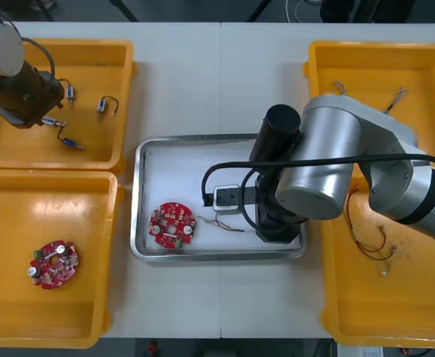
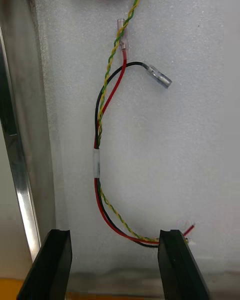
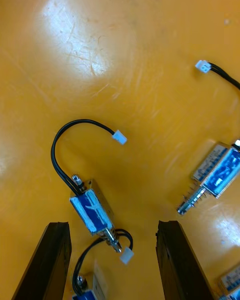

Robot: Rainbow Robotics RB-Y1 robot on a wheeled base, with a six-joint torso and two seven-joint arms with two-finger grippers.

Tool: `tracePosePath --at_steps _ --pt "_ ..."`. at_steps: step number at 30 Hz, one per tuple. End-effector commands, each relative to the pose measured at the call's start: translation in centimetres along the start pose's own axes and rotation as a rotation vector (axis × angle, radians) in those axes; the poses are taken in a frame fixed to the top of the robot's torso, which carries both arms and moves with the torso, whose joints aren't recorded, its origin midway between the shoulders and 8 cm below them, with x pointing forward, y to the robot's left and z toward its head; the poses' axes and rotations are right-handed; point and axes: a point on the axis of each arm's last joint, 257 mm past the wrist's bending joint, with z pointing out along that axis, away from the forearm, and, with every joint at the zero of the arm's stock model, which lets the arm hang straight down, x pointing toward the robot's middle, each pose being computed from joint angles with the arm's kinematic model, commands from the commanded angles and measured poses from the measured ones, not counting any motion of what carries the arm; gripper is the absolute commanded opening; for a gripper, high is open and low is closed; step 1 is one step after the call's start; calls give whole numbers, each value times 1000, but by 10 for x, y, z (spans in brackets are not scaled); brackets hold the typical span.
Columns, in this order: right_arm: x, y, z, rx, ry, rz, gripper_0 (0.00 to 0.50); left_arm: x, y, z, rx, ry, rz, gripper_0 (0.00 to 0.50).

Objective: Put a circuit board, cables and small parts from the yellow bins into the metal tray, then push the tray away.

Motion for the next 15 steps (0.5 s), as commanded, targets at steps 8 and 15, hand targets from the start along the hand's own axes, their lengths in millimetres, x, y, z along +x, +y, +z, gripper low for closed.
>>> tracePosePath --at_steps 8,15 --pt "-2 -27 -73 78 -59 127 500 -10 -23 0 21 -57 90 500" --pt "7 -43 -102 155 -135 184 500 -8 -18 14 24 -59 82 500"
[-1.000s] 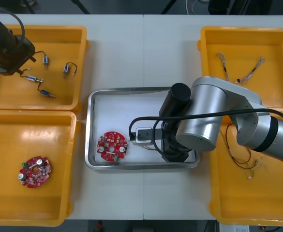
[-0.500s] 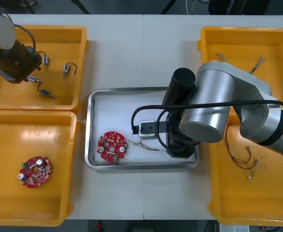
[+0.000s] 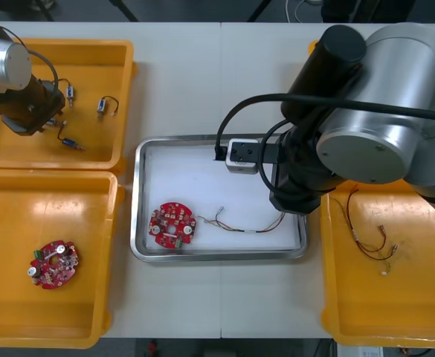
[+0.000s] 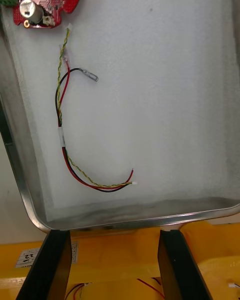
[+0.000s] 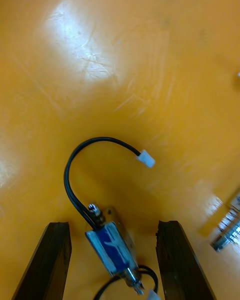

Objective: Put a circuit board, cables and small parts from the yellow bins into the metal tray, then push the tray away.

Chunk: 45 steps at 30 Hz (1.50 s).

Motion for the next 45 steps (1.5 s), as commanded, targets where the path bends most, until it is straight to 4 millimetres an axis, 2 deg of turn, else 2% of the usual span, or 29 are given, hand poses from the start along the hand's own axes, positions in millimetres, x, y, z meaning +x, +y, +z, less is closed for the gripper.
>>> tracePosePath --at_steps 1,7,8,9,10,11,18,24,29,37,41,45 --pt "2 -16 -27 76 -72 71 500 -5 -29 -9 39 -30 91 500" --pt "19 -42 -50 152 -121 174 500 -3 -28 -7 32 -29 99 500" --pt "23 -47 -55 164 -128 194 500 -3 -27 -7 31 -28 101 482" --pt "27 -49 -56 168 -129 207 500 -3 -27 -7 29 -30 103 401" --pt "34 -54 -60 180 -131 234 500 -2 -26 -6 27 -28 108 140" --pt "41 -59 -64 192 -134 261 500 -2 -27 -6 26 -29 112 0" --pt "86 -87 -79 273 -117 416 500 -1 -26 -6 23 -26 120 0" --pt "121 -115 -86 352 -80 550 500 -10 -24 -15 29 -20 98 0" --pt "148 -131 -85 376 -44 664 500 -22 -22 -37 16 -14 97 0" --pt "170 -154 -83 368 -34 837 500 -30 -24 -84 11 8 129 0" --pt "177 -163 -78 336 -43 964 500 -19 -27 -107 3 39 186 0" --pt "185 -177 -76 324 -42 1104 500 6 -34 -128 12 88 260 0"
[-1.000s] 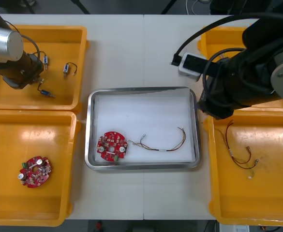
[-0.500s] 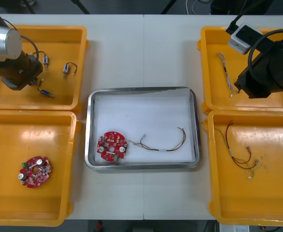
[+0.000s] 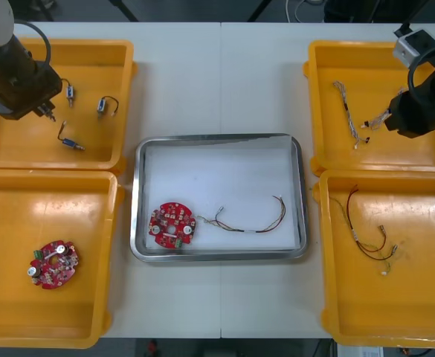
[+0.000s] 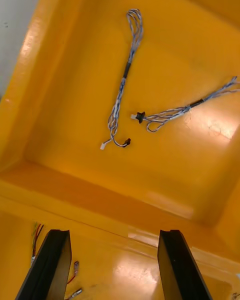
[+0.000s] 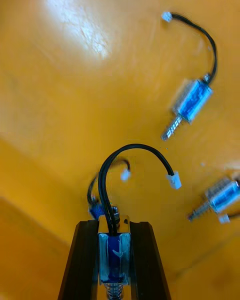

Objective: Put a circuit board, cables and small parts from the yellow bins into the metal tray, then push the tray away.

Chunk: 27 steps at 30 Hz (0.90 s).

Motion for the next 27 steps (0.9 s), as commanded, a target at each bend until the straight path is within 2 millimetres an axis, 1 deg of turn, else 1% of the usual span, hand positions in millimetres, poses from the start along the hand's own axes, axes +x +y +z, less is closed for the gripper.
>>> tracePosePath --at_steps 1,2,4,5,6,10,11,13,16,17,18,20,21,23,24,25,27 --pt "-31 -28 -14 24 -38 170 500 -5 -18 -53 49 -36 151 0" --pt "-32 -30 -13 22 -35 193 500 -1 -19 -54 48 -33 164 0" --pt "-39 -39 -11 25 -24 276 500 17 -24 -61 67 -16 215 0" --pt "-41 -40 -11 25 -21 296 500 22 -26 -63 73 -11 226 0" --pt "-43 -43 -9 27 -10 333 500 30 -28 -66 81 -1 249 0" --pt "-44 -53 1 36 39 465 500 65 -38 -79 107 26 356 0" --pt "-44 -54 2 39 44 482 500 69 -40 -80 110 27 370 0" --pt "-43 -59 8 50 76 546 500 91 -44 -84 117 40 440 0" --pt "-42 -63 15 51 118 637 500 119 -48 -85 133 55 511 0" --pt "-45 -66 17 48 117 670 500 129 -49 -84 134 55 542 0" --pt "-47 -67 18 46 117 688 500 133 -49 -83 134 54 555 0" --pt "-56 -72 22 38 108 752 500 154 -50 -81 132 59 614 0" --pt "-58 -73 23 36 105 768 500 159 -51 -80 135 60 626 0" --pt "-66 -78 27 30 95 825 500 177 -56 -77 147 67 671 0" --pt "-66 -78 27 30 95 825 500 177 -56 -77 147 67 671 0" --pt "-71 -80 31 26 87 865 500 190 -61 -74 163 78 698 0" --pt "-76 -82 36 22 79 906 500 200 -64 -69 171 87 713 0"
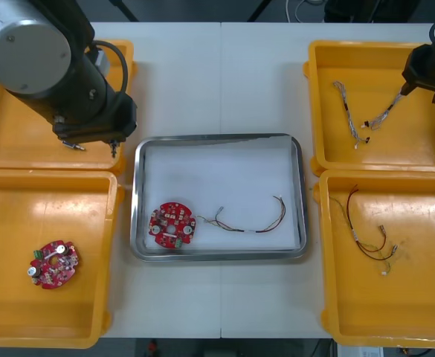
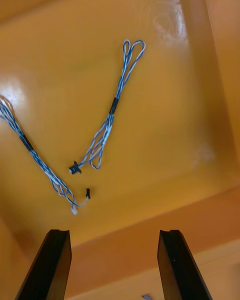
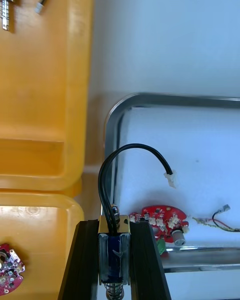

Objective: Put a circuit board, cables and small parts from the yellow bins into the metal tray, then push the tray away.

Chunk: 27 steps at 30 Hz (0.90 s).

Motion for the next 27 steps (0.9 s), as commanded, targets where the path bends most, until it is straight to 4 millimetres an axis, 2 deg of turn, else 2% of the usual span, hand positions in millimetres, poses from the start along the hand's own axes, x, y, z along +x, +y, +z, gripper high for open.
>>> tracePosePath --at_steps 1,9,15,20,27 --pt "-36 27 -19 -75 -70 141 500 17 -14 11 20 3 93 0" --pt "-56 33 3 -109 -70 292 500 33 -35 43 28 1 158 0" --pt "-56 34 23 -112 -66 328 500 37 -45 64 35 1 163 0" --pt "-53 32 47 -114 -60 376 500 35 -49 86 38 -10 163 0" --pt "-57 30 60 -145 -70 450 500 32 -56 105 38 -22 166 0"
